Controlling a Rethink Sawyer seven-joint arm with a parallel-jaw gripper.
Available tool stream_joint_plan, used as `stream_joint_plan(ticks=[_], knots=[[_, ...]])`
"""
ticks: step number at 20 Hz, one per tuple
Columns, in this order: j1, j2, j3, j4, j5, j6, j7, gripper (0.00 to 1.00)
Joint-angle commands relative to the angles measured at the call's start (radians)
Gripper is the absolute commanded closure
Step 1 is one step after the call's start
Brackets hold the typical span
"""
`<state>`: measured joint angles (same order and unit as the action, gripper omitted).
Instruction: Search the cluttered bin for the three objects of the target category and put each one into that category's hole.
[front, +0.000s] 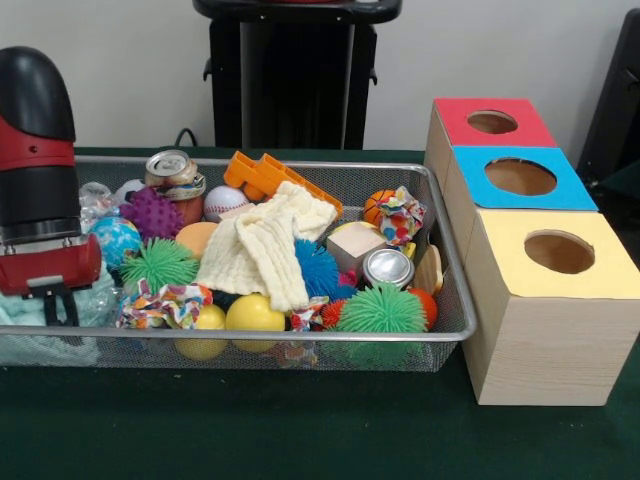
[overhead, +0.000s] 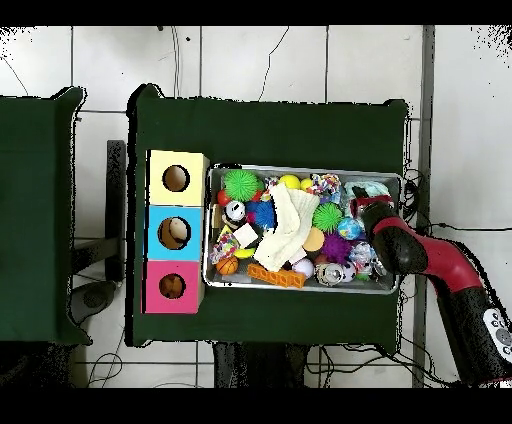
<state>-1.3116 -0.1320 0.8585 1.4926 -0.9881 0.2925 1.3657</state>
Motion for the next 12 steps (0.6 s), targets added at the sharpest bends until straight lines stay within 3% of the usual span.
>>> stream_joint_plan(ticks=[1,12], knots=[[0.025,0.014,-0.193,0.036,-0.043,0.211,-0.195,1.00],[0.024,-0.050,-0.267,0.124,-0.020,0.194,-0.122,1.00]])
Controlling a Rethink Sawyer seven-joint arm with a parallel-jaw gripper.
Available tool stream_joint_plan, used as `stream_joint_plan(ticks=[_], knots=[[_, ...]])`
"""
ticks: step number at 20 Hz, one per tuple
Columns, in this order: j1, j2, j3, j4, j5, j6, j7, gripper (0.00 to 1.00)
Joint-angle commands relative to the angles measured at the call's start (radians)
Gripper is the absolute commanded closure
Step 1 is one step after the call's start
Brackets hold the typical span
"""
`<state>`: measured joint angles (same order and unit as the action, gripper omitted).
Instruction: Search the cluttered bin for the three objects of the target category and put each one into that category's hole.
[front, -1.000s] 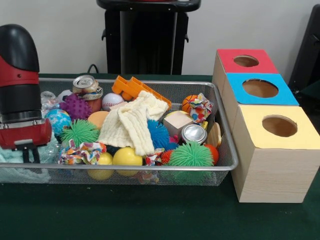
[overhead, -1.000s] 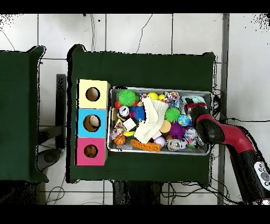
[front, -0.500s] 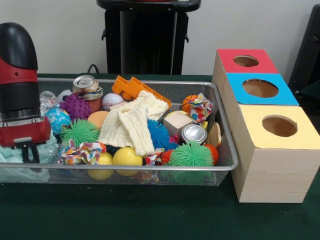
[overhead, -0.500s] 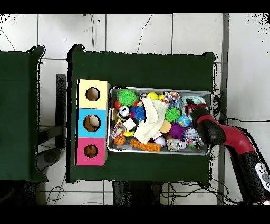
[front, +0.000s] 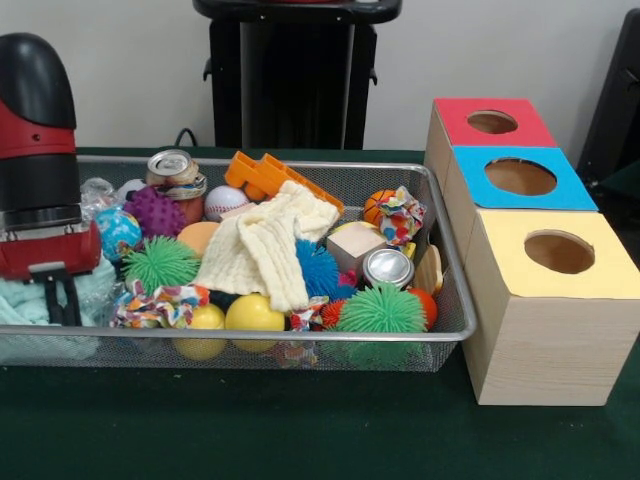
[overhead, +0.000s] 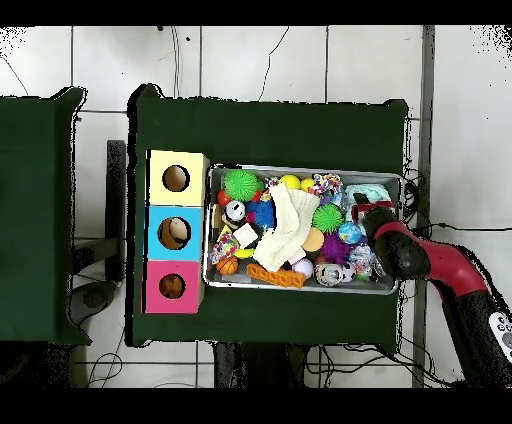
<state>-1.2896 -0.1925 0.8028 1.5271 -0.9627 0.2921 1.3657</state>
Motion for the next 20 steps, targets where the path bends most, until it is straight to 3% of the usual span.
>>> stream_joint_plan(ticks=[1,20], knots=[[0.001,0.013,-0.214,0.089,-0.036,0.205,-0.129,1.00],[0.020,0.010,-0.276,0.114,-0.007,0.189,-0.092,1.00]])
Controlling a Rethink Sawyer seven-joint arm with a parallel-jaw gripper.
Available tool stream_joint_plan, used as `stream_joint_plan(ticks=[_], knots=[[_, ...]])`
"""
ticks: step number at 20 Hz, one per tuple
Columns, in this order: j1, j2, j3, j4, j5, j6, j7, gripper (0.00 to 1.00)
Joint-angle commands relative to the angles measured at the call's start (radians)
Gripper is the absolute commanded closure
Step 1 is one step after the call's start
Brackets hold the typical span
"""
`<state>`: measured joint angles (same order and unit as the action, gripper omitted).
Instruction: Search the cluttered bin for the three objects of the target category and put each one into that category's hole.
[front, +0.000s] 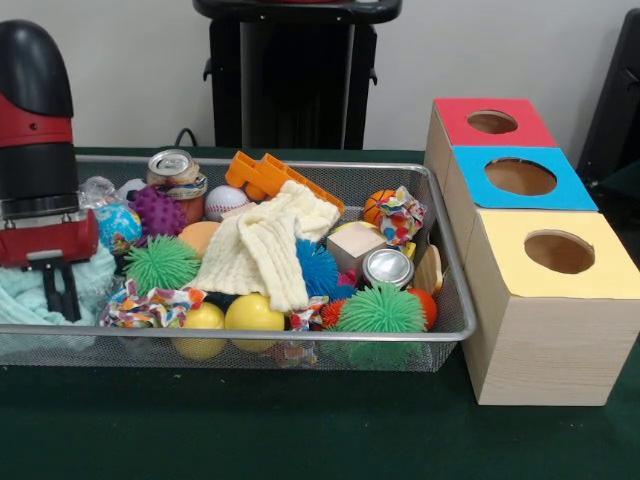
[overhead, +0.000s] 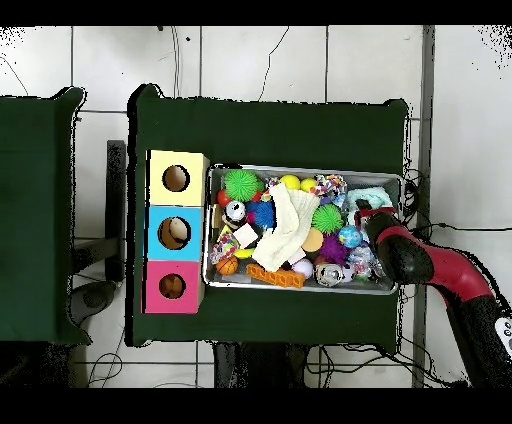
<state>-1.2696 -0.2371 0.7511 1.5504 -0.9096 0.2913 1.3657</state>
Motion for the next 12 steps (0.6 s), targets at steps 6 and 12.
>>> stream_joint_plan(ticks=[6,12], knots=[[0.009,0.023,-0.260,0.141,-0.053,0.133,-0.008,1.00],[0.046,-0.012,-0.314,0.189,-0.032,0.075,0.079,1.00]])
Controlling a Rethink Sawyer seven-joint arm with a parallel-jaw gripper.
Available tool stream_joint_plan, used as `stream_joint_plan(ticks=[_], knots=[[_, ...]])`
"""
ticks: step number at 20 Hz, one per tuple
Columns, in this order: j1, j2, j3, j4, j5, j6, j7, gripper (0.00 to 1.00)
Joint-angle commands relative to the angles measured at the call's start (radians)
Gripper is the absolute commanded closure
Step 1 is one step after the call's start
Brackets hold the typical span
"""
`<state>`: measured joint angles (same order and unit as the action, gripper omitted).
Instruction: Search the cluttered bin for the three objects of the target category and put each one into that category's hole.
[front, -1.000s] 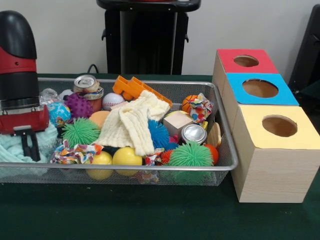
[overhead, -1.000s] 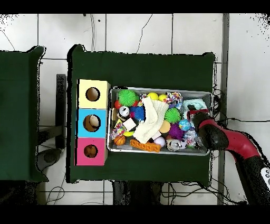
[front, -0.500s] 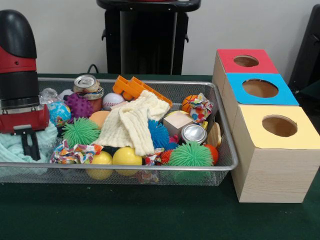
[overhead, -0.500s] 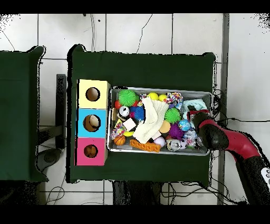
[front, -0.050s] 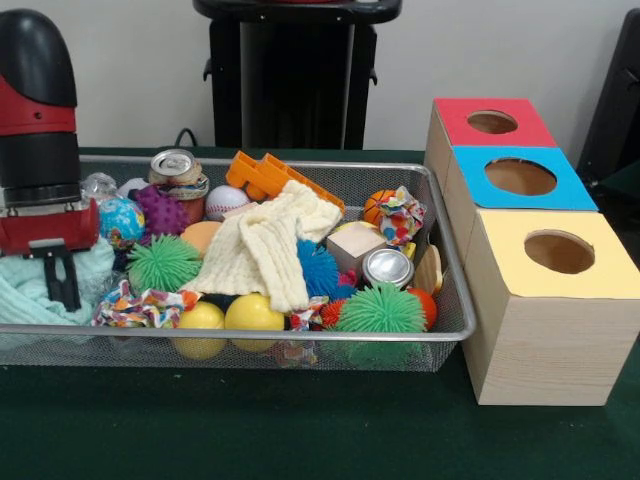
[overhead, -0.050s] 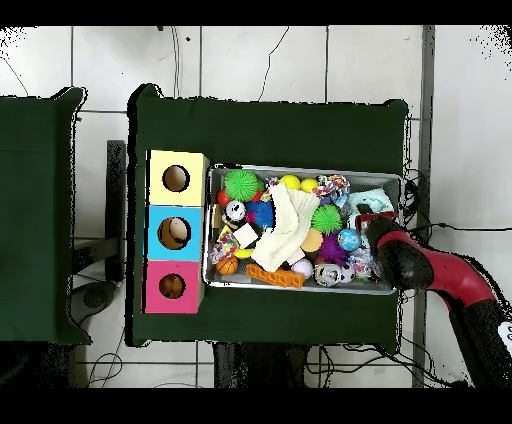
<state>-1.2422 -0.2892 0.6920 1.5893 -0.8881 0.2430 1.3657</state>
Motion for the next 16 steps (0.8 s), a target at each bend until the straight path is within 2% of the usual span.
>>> stream_joint_plan(ticks=[1,2,5,9,11,16], knots=[[0.029,0.039,-0.266,0.157,-0.048,0.111,0.095,1.00],[0.040,0.036,-0.280,0.164,-0.046,0.090,0.112,1.00],[0.136,0.024,-0.380,0.194,-0.036,-0.036,0.250,1.00],[0.245,0.037,-0.505,0.222,0.040,-0.201,0.348,1.00],[0.278,0.041,-0.543,0.232,0.085,-0.244,0.350,1.00],[0.296,0.051,-0.581,0.254,0.179,-0.299,0.292,1.00]])
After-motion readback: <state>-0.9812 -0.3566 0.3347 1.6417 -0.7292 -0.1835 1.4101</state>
